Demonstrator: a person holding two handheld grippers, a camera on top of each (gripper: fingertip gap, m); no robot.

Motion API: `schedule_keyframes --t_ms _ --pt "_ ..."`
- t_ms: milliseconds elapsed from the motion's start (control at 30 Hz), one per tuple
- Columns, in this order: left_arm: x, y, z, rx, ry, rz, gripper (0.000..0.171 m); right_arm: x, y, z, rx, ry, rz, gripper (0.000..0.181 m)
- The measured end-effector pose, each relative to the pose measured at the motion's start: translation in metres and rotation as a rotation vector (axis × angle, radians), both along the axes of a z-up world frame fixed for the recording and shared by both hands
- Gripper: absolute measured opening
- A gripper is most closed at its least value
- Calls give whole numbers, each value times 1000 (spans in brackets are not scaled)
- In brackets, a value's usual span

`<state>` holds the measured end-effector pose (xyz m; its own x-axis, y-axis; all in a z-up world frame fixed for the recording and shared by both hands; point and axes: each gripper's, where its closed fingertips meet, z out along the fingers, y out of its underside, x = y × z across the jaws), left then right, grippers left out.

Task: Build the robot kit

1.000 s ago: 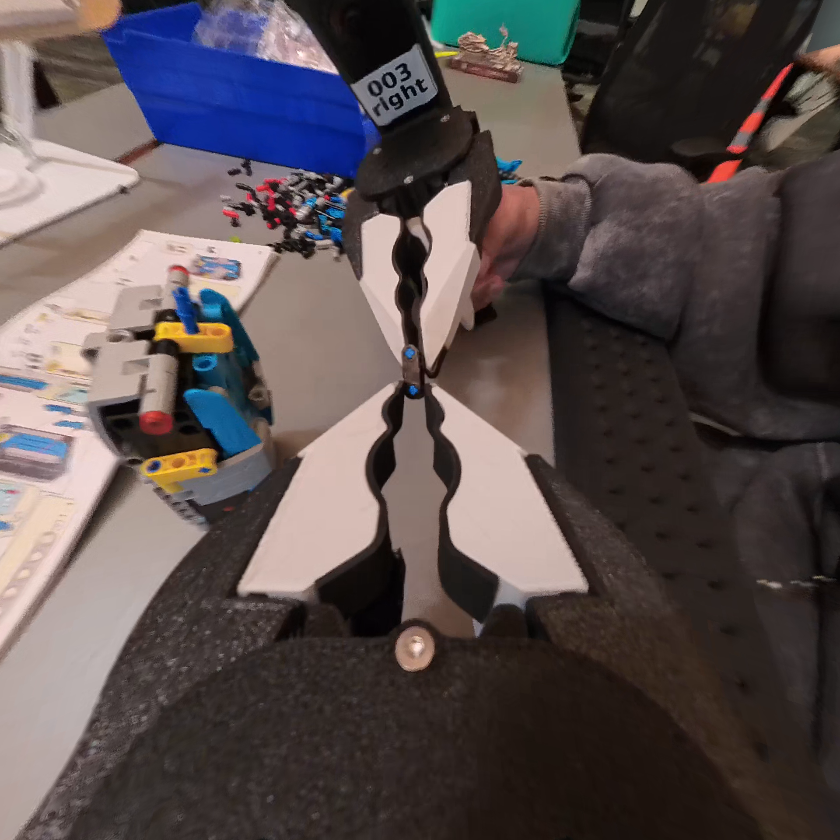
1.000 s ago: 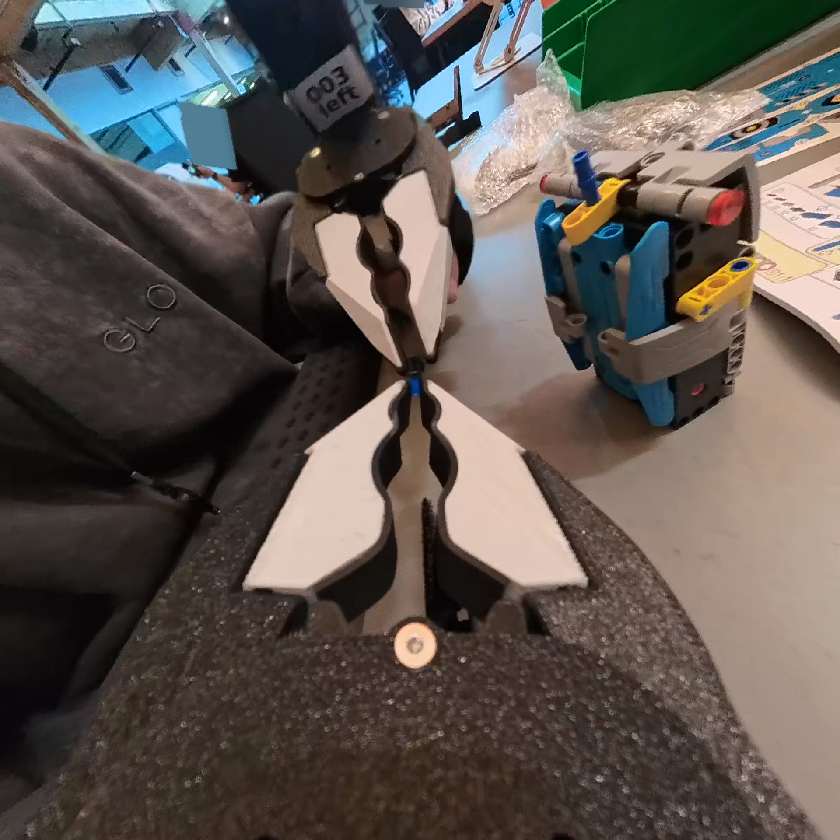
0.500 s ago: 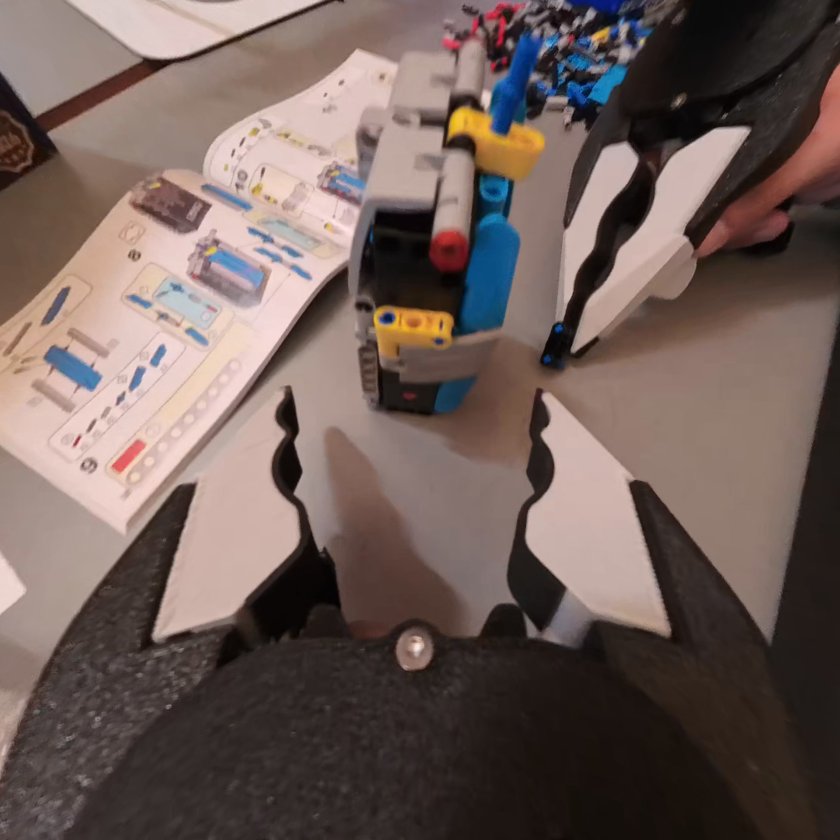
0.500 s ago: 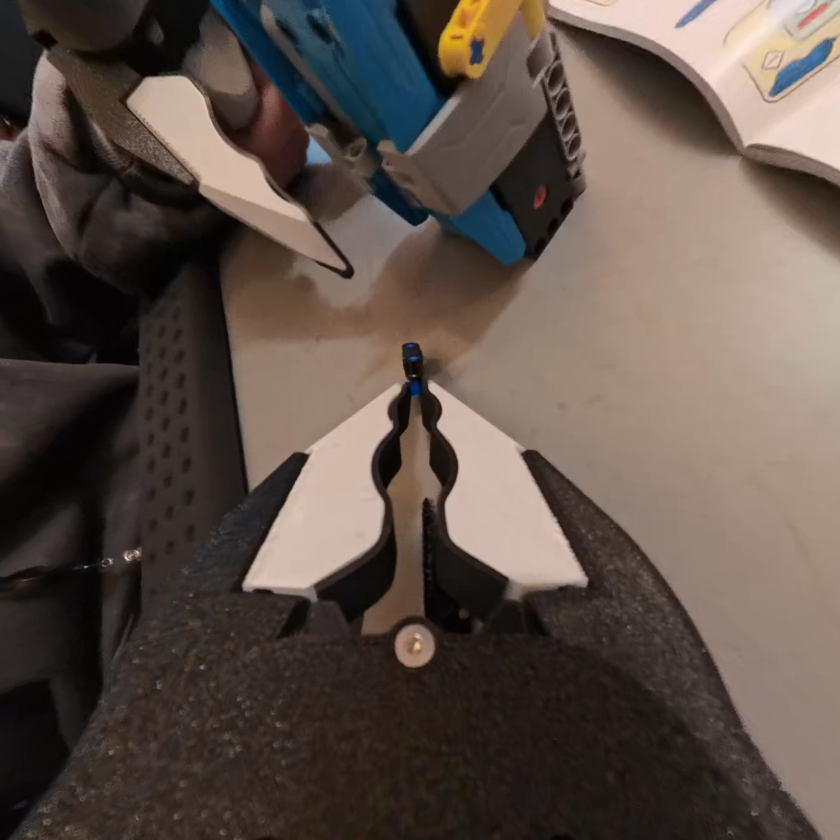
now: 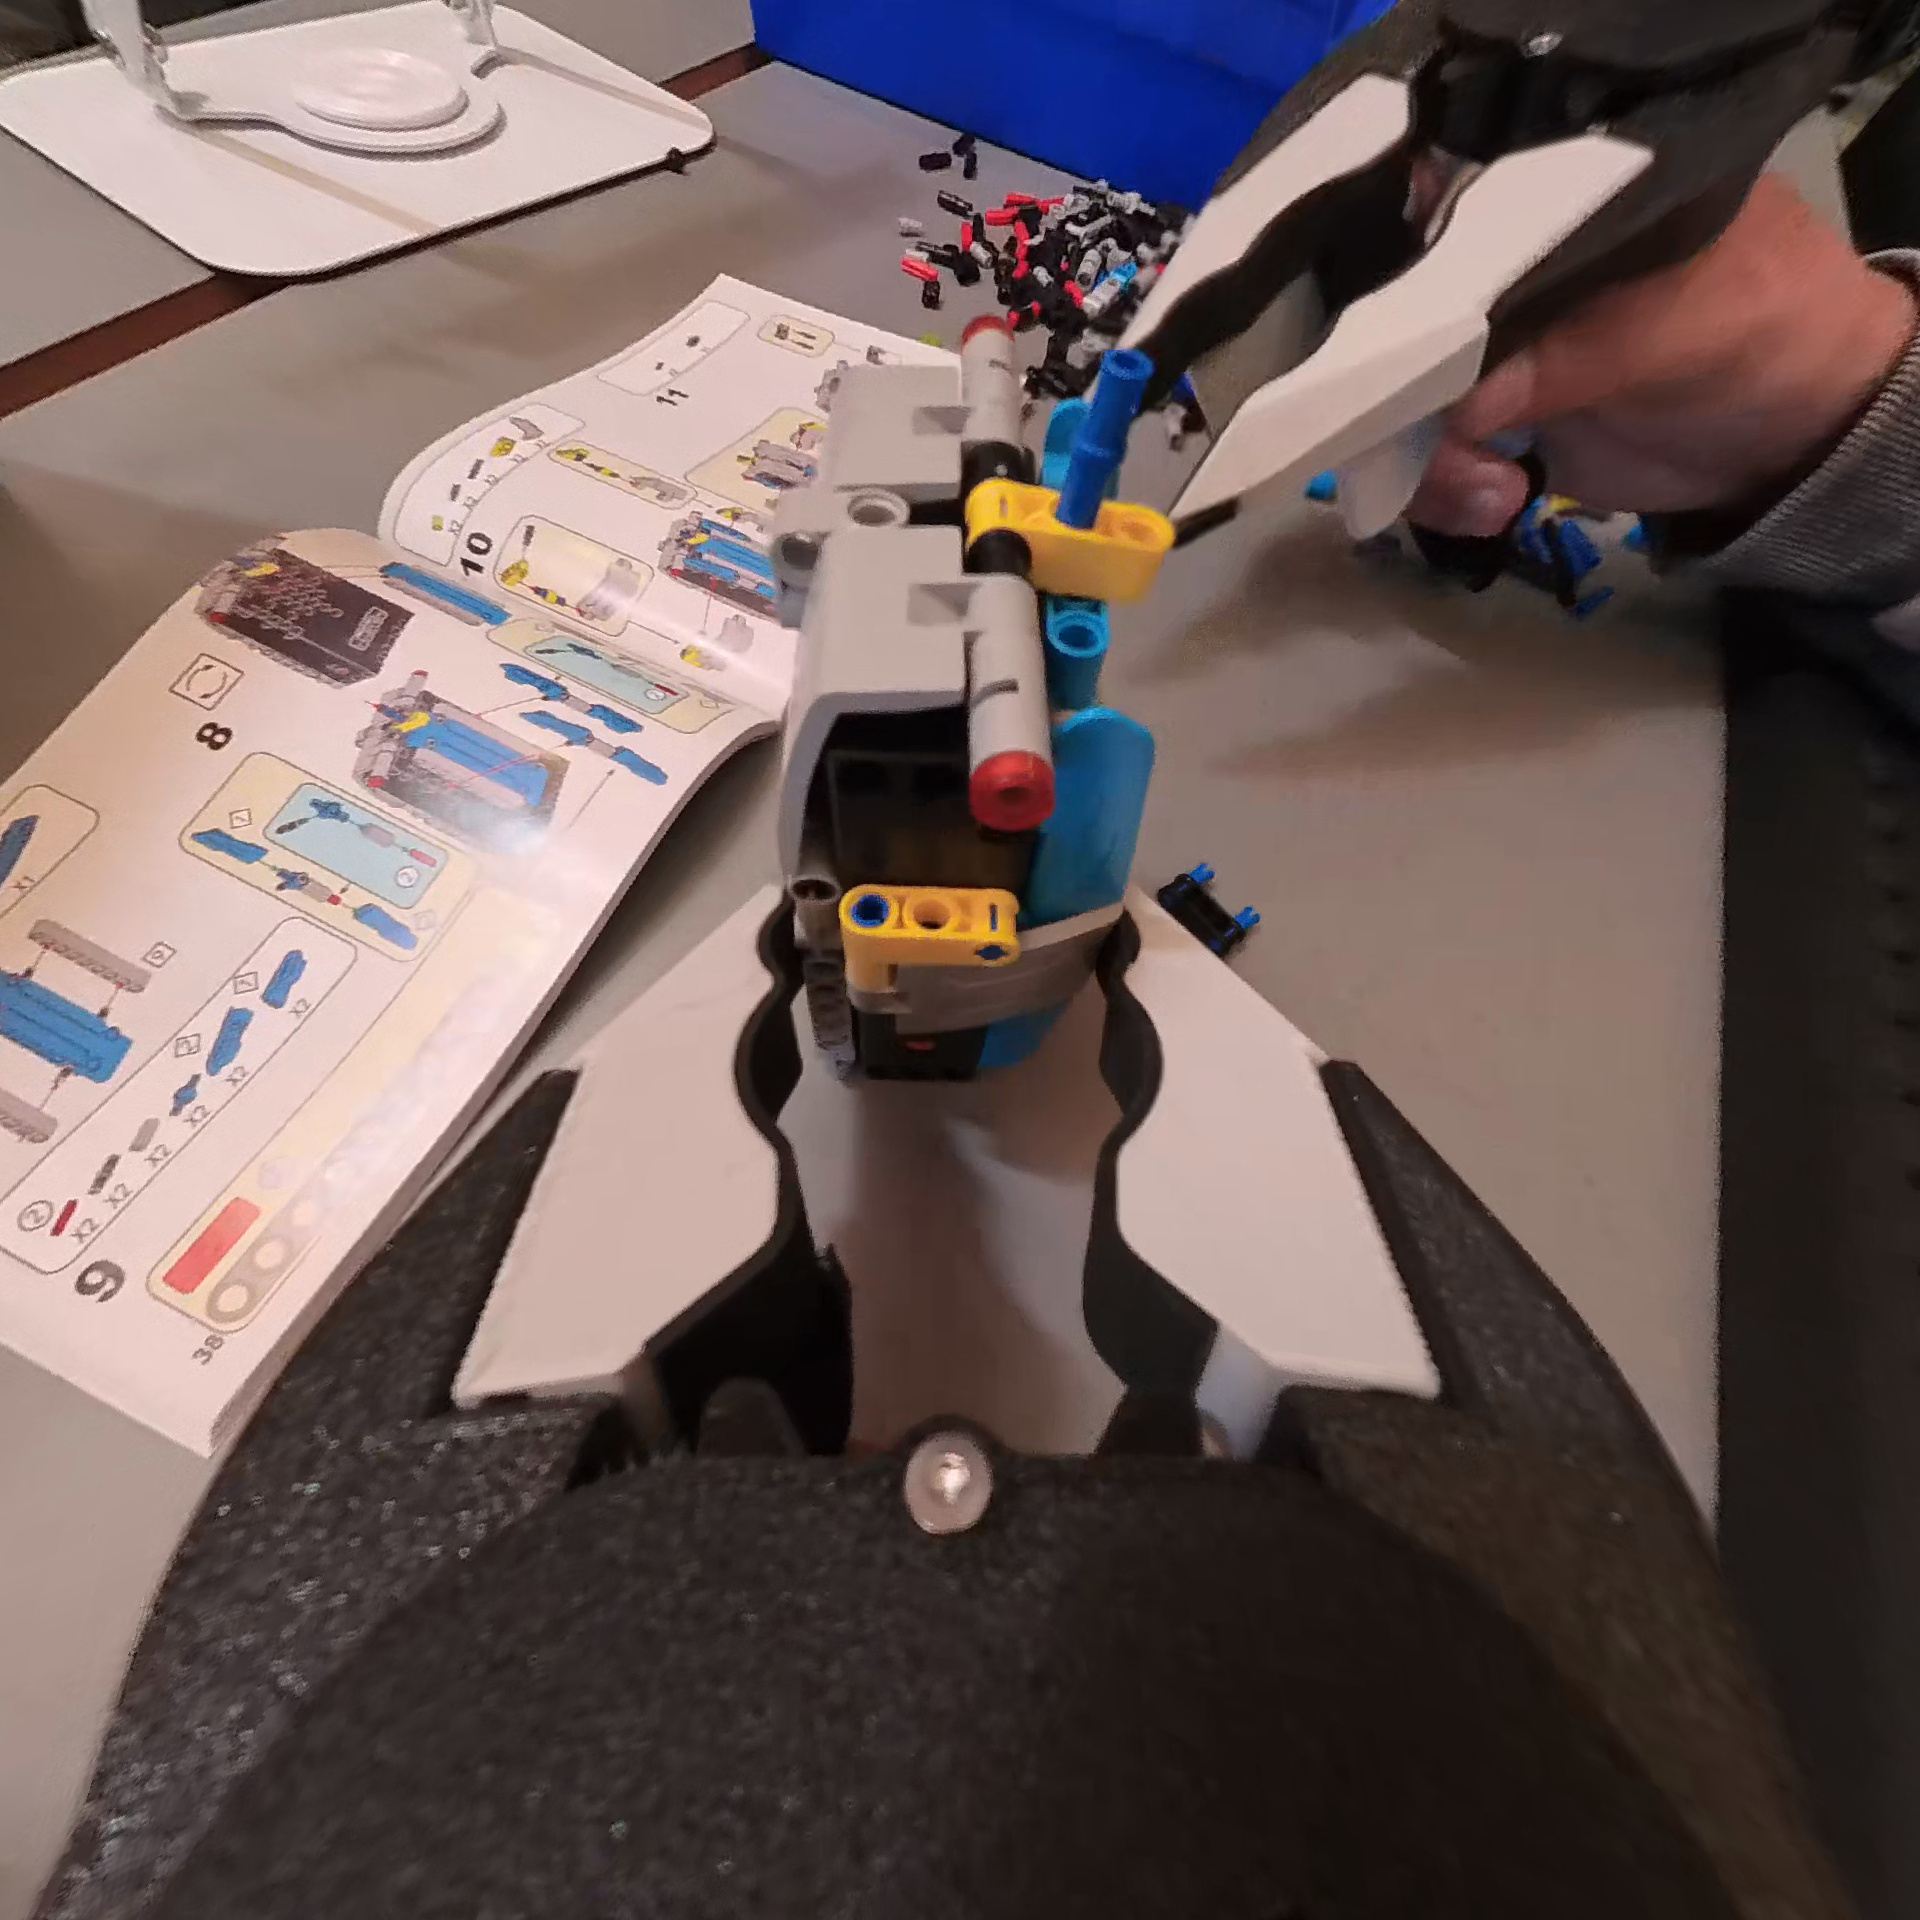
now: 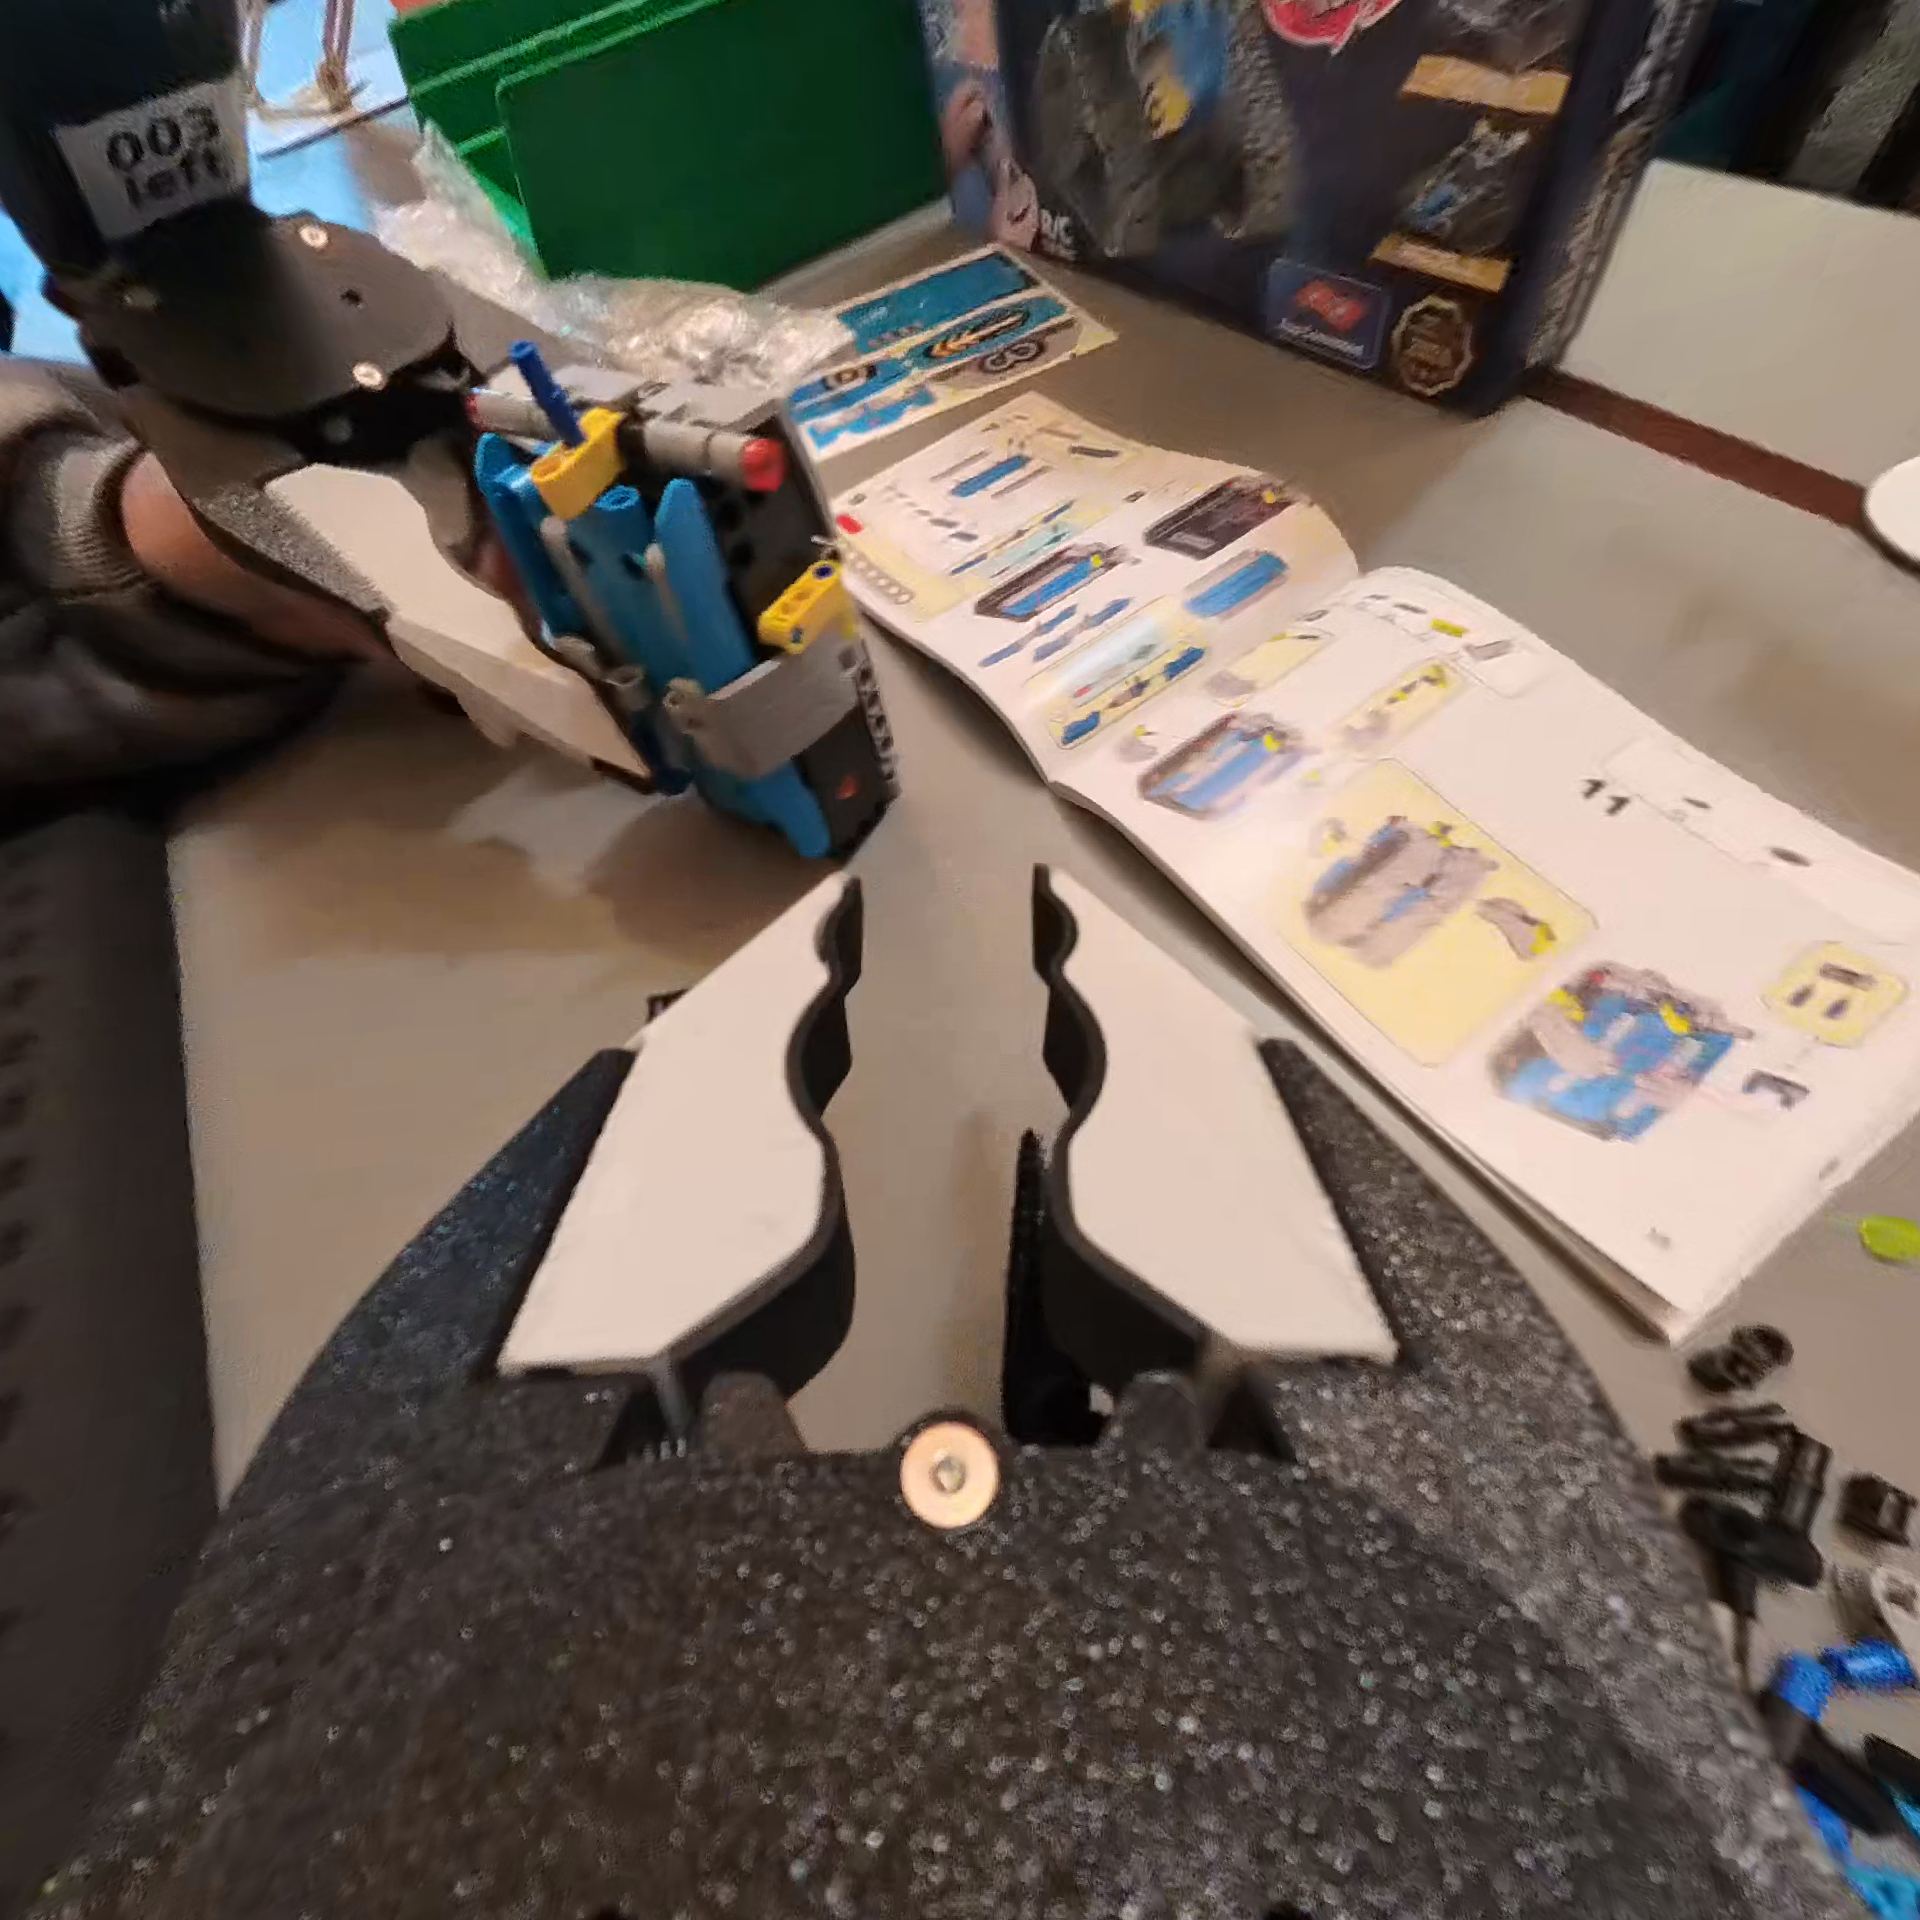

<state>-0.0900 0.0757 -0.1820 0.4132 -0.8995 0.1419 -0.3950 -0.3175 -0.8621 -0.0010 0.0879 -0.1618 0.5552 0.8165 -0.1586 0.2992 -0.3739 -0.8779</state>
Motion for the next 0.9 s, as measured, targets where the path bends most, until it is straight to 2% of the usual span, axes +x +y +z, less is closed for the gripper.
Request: schedule_keyframes --t_ms 167,400,533,667,700,800,900 --pt "-2 -11 3 -133 -61 -53 56 -9 -24 -20 -168 18 123 34" --pt "-12 -25 7 -311 -105 -111 56 -36 -56 -36 -81 -163 303 31" --pt "-20 -26 8 -326 -124 -141 56 -23 -50 -41 -45 -237 284 31" --pt "-20 -32 7 -339 -134 -211 56 -26 -45 -18 -47 -99 261 29" --pt "-20 -33 7 -337 -133 -225 56 -32 -45 -9 -53 -39 267 32" --pt "-21 -37 6 -298 -115 -265 56 -58 -47 13 -32 103 292 60" --pt "-20 -45 6 -242 -90 -319 56 -80 -52 15 -61 100 295 88"
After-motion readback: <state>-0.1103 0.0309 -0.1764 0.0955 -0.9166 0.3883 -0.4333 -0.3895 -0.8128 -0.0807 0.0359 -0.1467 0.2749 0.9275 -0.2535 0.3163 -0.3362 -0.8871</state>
